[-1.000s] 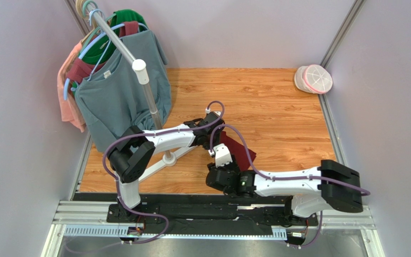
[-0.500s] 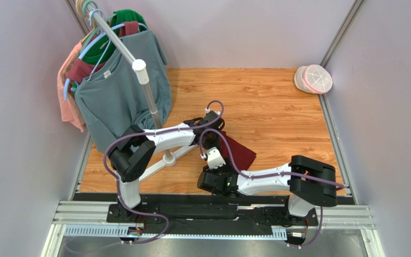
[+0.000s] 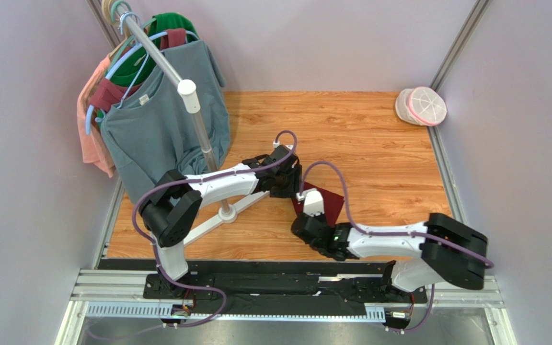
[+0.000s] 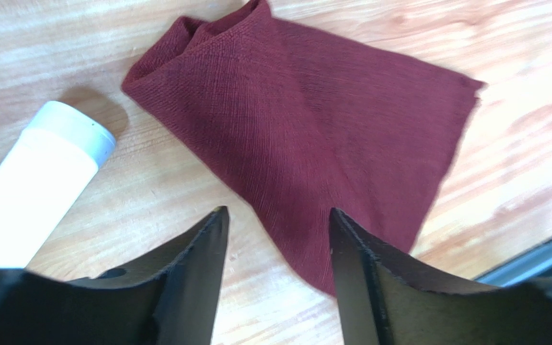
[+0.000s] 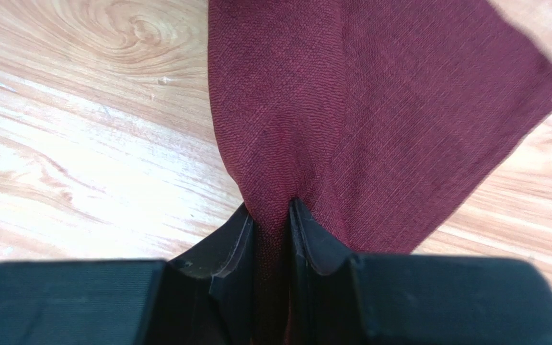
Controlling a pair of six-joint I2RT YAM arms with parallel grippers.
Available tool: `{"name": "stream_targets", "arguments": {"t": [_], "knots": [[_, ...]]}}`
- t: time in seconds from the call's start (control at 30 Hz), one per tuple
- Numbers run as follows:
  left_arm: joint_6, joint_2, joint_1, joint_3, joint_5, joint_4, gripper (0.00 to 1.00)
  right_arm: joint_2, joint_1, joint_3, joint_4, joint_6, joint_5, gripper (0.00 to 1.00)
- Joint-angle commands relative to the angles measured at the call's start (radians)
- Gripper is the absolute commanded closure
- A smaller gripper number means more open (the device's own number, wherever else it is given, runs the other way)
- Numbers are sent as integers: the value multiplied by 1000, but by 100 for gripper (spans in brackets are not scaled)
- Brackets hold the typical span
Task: Fold the napkin, place the utensils inside, and roll it up
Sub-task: Roll the napkin with the utensil
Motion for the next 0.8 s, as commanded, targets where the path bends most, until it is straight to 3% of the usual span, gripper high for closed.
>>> {"name": "stream_targets", "arguments": {"t": [0.0, 0.37, 0.53, 0.77], "knots": [[7, -95, 20, 28, 17, -2, 36, -141, -112, -130, 175, -22, -247, 79], [11, -134, 35, 0, 27, 57, 34, -273, -482, -269, 313, -51, -750, 82], [13, -127, 35, -37, 55, 104, 35, -232, -692, -299, 382, -26, -984, 84], [19, -59, 36, -18, 52, 133, 34, -115, -852, -298, 470, -11, -1192, 84]]}}
